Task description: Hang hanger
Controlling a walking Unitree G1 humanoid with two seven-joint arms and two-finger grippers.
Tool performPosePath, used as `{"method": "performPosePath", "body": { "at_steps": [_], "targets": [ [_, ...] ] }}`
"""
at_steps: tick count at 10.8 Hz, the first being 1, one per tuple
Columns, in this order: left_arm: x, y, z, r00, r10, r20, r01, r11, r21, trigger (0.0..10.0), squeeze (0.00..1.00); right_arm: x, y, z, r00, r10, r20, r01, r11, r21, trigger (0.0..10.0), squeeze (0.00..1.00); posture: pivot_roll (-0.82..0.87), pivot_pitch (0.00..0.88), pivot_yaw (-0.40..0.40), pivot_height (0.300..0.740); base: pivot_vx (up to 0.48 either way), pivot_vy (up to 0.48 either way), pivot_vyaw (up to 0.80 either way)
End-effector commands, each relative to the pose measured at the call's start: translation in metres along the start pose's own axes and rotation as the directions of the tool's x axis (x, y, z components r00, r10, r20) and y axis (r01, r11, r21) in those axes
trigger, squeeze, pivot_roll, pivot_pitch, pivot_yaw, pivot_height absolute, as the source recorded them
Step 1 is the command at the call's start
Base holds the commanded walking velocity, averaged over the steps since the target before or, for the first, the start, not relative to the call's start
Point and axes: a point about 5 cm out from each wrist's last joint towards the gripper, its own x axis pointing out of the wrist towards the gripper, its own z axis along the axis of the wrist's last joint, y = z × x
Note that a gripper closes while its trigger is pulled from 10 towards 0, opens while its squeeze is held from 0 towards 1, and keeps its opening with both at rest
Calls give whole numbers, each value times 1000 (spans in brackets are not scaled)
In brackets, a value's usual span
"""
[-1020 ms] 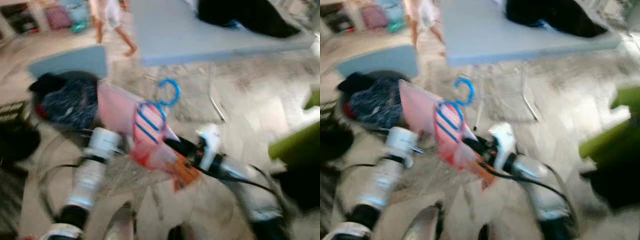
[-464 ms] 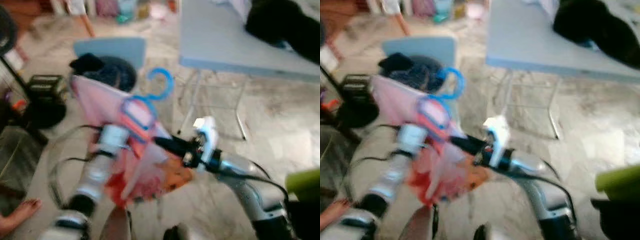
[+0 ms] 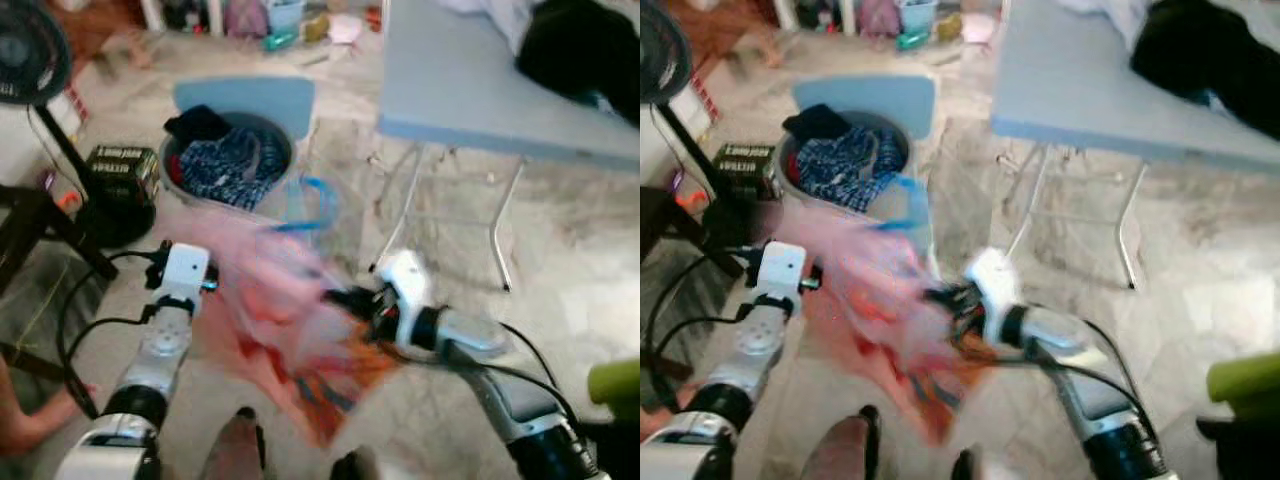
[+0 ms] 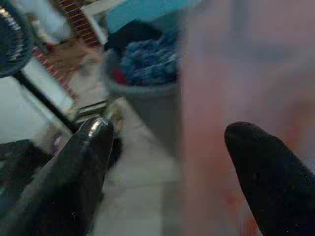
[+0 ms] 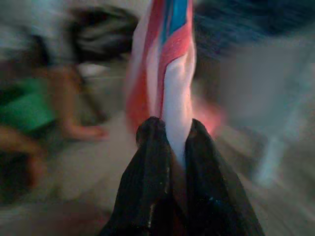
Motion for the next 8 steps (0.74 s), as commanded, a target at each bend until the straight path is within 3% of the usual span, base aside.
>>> {"method": "performPosePath", "body": {
  "at_steps": [1, 2, 5, 7, 8],
  "targets": [
    [-2, -7, -1, 1000, -24, 0, 24, 1000, -4, 10000, 0, 3, -16, 15, 984, -149, 97, 147, 989, 31, 10000, 0, 22, 149, -78, 740, 0, 0, 0],
    [-2, -11, 1, 999, -39, 14, 39, 999, -15, 10000, 0, 4, -21, 16, 966, -222, 131, 207, 971, 122, 10000, 0, 23, 151, -75, 740, 0, 0, -800],
    [0, -20, 8, 996, -79, 45, 79, 997, -3, 10000, 0, 12, -11, 20, 958, -225, 176, 188, 960, 206, 10000, 0, 18, 153, -70, 740, 0, 0, -723],
    [2, -19, 12, 996, -70, 58, 71, 997, -12, 10000, 0, 15, 3, 28, 971, -128, 201, 76, 966, 248, 10000, 0, 19, 155, -69, 740, 0, 0, 0],
    [4, -19, 13, 996, -67, 59, 68, 998, -12, 10000, 0, 14, 18, 35, 975, -10, 220, -53, 959, 278, 10000, 0, 14, 160, -70, 740, 0, 0, 0]
  ]
}}
